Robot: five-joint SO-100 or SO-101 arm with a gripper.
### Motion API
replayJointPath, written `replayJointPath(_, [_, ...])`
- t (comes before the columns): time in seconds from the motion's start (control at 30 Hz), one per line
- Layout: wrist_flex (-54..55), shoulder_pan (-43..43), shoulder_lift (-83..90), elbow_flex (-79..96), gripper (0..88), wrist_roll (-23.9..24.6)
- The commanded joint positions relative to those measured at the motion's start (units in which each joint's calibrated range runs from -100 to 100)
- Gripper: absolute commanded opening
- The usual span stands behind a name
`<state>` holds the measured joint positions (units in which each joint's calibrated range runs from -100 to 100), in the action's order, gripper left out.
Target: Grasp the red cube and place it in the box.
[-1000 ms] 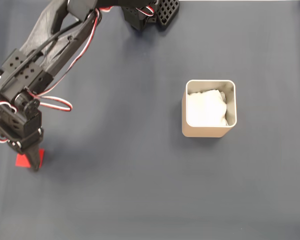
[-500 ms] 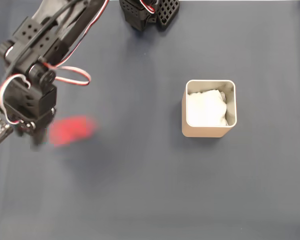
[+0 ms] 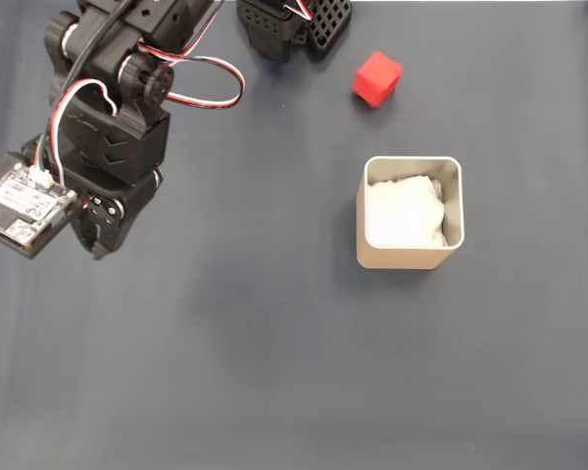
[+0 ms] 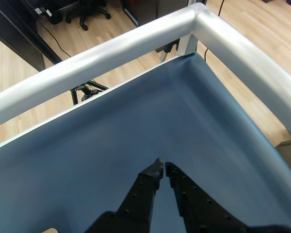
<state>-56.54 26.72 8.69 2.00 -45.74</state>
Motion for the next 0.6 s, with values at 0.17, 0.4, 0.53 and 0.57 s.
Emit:
replayJointPath(0.17, [4.1, 1.7, 3.6, 0.5, 6.3, 0.9])
replayJointPath(0.4, [5.1, 1.8, 3.7, 0.5, 6.8, 1.0])
replayJointPath(0.53, [5.0, 1.9, 4.0, 0.5, 7.2, 1.1])
replayJointPath(0.57, [4.9, 2.1, 4.1, 0.5, 7.2, 1.1])
